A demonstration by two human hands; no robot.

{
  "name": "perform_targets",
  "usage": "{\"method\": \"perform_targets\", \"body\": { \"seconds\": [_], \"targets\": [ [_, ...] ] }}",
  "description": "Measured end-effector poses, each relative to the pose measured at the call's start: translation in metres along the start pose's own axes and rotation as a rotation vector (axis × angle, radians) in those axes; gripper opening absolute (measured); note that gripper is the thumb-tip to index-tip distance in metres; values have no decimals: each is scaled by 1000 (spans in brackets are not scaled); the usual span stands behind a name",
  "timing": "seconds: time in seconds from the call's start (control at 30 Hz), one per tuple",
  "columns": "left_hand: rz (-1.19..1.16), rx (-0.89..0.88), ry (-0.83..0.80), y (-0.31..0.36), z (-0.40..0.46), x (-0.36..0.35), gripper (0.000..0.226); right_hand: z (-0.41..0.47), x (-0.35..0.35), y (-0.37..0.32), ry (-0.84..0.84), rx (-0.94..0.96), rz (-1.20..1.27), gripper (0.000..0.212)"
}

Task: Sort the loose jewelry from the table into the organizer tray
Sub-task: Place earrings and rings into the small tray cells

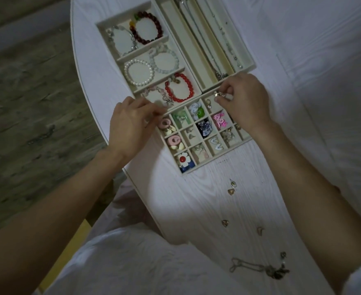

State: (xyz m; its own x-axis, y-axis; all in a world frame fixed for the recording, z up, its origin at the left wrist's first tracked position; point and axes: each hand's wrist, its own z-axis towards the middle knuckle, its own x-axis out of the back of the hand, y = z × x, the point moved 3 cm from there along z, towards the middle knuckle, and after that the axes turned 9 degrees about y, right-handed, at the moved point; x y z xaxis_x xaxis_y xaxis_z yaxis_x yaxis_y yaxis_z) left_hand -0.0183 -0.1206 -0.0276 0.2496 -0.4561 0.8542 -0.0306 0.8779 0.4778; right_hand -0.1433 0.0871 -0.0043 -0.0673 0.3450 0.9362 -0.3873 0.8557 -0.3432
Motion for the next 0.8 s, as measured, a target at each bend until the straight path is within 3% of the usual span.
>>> {"method": "perform_targets", "body": {
  "seconds": [0.2,0.47,0.67,0.8],
  "targets": [
    [3,-19,-5,0,1,0,17,-5,4,-4,40,-40,42,11],
    [-8,-28,-5,0,1,1,18,-14,3,-16,-7,269,-167,14],
    [-17,-24,4,0,1,1,20,-12,-9,-20,-66,198,-259,17],
    [-26,-18,10,-1,0,1,20,-15,-9,-10,41,51,-35,20]
  ]
}}
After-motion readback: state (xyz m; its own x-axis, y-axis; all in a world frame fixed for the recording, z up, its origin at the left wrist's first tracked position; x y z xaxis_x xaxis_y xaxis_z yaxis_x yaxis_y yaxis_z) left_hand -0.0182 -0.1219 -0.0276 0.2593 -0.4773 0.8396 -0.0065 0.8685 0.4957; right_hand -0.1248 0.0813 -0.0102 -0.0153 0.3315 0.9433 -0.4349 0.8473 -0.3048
